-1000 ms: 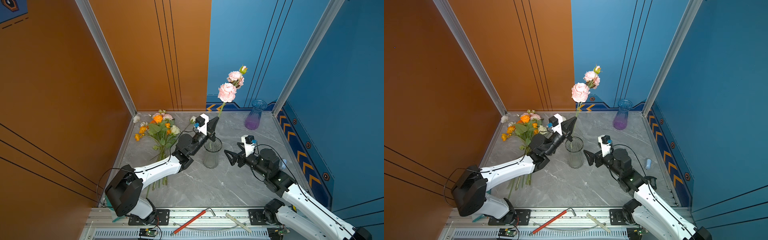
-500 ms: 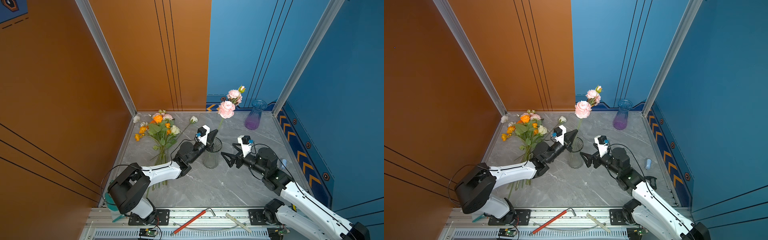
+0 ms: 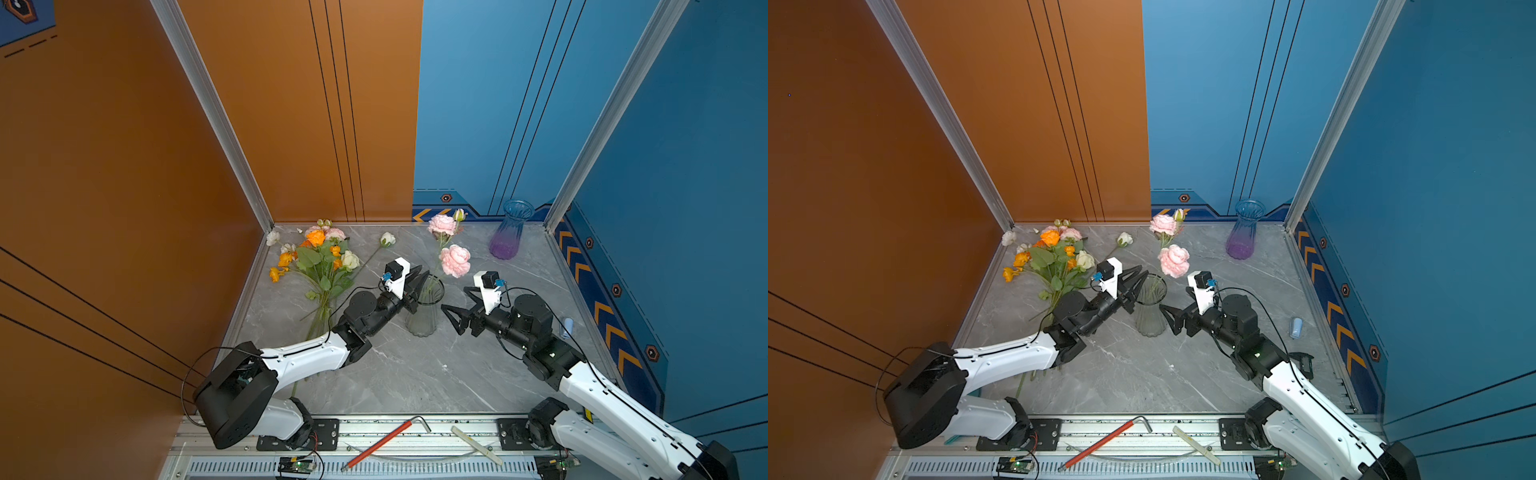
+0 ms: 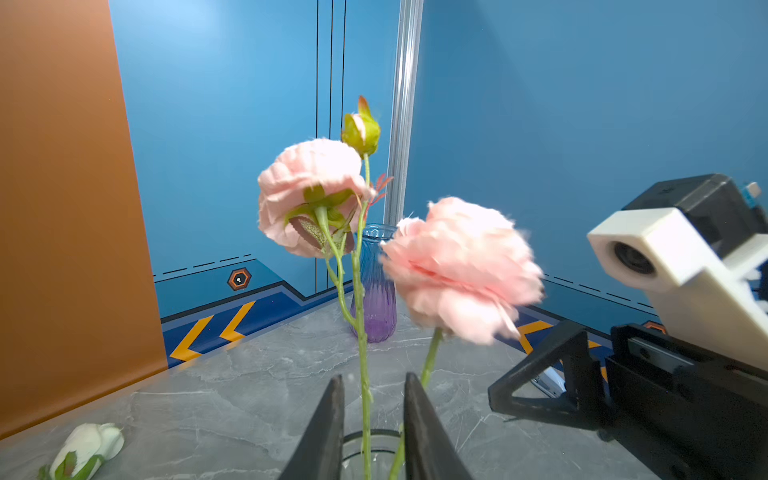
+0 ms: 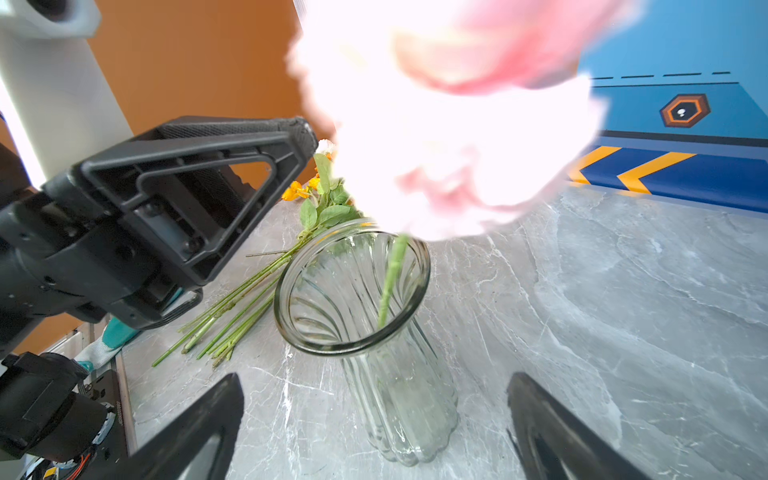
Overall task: Arrange flowers in a vase
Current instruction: Place the flower in the vase, then pick up the flower from the top-center of the table.
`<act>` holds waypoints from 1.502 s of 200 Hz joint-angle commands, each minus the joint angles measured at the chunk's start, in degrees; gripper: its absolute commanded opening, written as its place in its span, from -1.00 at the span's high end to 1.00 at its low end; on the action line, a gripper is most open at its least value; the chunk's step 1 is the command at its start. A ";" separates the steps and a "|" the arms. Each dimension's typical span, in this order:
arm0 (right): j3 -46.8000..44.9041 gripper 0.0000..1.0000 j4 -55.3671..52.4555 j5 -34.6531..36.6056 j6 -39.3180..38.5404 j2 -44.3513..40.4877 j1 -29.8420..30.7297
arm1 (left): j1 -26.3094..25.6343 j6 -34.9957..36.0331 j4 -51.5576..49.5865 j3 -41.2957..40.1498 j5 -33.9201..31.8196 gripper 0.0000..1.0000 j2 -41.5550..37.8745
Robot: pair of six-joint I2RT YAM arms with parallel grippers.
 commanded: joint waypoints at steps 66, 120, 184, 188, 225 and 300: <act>4.99 -0.99 -10.93 9.03 -1.62 0.70 1.11 | 6.35 5.40 -63.52 15.46 -21.28 0.05 -15.58; 10.58 -1.00 -20.09 8.10 -1.69 4.60 1.12 | 18.74 8.36 -93.92 30.82 -19.21 0.18 1.18; 10.55 -0.99 -18.56 4.42 -2.47 7.42 1.91 | 23.13 7.83 -92.91 43.72 -13.64 0.35 24.93; 10.46 -0.99 -18.33 4.45 -2.44 7.33 1.88 | 23.15 7.94 -92.98 44.68 -13.68 0.36 26.52; 9.55 -0.99 -16.90 3.91 -2.59 6.36 1.97 | 24.06 7.51 -93.04 51.92 -14.74 0.36 36.91; 9.04 -0.99 -15.93 3.32 -2.69 5.43 2.03 | 24.73 12.03 -95.68 60.84 -19.47 0.26 45.54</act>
